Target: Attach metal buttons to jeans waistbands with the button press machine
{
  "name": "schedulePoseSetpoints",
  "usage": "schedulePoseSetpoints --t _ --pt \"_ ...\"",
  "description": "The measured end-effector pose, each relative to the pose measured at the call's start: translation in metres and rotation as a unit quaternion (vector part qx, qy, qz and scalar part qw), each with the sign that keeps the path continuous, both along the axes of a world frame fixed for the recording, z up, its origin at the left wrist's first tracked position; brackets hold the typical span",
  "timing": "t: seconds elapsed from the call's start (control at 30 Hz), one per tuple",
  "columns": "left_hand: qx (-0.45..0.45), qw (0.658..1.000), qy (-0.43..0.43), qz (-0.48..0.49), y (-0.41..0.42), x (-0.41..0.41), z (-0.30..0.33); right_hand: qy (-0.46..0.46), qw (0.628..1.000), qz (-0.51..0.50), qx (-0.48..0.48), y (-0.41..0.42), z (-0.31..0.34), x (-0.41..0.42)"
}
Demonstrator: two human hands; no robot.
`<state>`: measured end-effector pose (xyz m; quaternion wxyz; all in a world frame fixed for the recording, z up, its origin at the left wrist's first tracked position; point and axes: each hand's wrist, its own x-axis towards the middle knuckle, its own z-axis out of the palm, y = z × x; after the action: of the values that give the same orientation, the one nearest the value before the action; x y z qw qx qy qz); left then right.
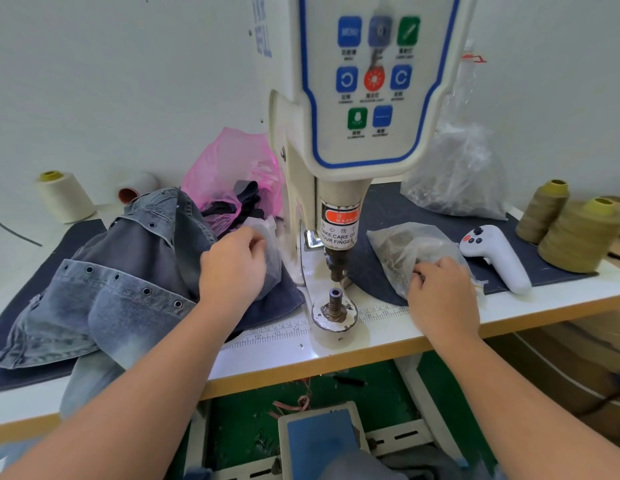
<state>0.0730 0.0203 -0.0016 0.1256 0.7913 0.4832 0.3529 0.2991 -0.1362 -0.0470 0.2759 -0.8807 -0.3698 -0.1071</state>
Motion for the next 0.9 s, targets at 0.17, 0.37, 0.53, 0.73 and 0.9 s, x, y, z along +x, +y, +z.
schedulePoseSetpoints --t 0.17,0.37,0.53,0.73,0.9 --pt "-0.057 0.988 -0.119 -0.078 -0.032 0.005 0.002 0.001 1.000 -0.002 -0.009 0.000 0.001 0.000" --pt "-0.134 0.960 -0.201 -0.139 -0.066 0.005 0.003 0.000 1.000 -0.002 -0.006 0.001 0.001 0.000" --pt "-0.203 0.928 -0.255 -0.183 -0.084 0.004 0.000 0.002 1.000 -0.003 -0.003 0.000 0.001 0.000" --pt "-0.215 0.916 -0.276 -0.197 -0.093 0.008 -0.003 0.003 1.000 -0.001 -0.007 0.000 0.001 -0.001" --pt "-0.216 0.907 -0.284 -0.224 -0.100 0.013 -0.003 0.003 1.000 -0.001 -0.004 0.000 0.000 0.000"
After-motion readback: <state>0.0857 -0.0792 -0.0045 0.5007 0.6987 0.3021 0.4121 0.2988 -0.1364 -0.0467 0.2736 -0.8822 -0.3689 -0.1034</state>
